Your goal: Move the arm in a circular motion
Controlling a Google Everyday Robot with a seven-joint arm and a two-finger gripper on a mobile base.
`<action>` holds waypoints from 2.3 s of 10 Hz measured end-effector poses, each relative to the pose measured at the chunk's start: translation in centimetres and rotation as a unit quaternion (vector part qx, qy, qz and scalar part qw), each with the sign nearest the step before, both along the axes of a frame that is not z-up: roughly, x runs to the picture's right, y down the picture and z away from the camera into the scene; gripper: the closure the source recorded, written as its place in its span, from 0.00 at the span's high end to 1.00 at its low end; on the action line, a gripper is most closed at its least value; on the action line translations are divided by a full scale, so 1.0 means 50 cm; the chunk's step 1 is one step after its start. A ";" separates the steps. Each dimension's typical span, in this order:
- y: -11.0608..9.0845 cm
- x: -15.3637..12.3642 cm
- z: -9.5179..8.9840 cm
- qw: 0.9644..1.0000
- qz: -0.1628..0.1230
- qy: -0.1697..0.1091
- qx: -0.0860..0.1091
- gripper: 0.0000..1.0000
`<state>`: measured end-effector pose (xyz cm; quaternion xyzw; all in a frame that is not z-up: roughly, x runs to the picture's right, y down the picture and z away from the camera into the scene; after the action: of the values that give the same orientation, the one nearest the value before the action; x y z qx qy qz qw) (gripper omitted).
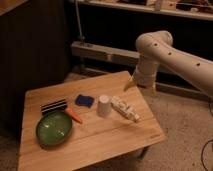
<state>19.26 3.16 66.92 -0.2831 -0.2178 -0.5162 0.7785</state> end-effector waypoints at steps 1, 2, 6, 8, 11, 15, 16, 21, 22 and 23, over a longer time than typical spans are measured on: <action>0.026 0.036 -0.021 1.000 0.012 0.015 -0.003 0.80; 0.062 0.079 -0.053 0.999 0.026 0.033 -0.007 0.80; 0.184 0.142 -0.181 0.997 0.053 0.053 -0.006 0.80; 0.197 0.122 -0.209 0.999 0.047 0.016 0.000 0.80; 0.189 0.014 -0.229 1.000 0.016 -0.023 0.002 0.80; 0.177 -0.229 -0.279 0.997 -0.037 -0.071 -0.023 0.80; 0.172 -0.289 -0.288 0.995 -0.051 -0.086 -0.027 0.80; 0.089 -0.547 -0.283 0.974 -0.133 -0.184 -0.011 0.80; 0.063 -0.591 -0.263 0.967 -0.154 -0.202 -0.005 0.80; 0.037 -0.631 -0.234 0.961 -0.174 -0.216 0.002 0.80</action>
<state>-12.26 5.02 55.20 -0.1964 -0.3273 -0.6932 0.6114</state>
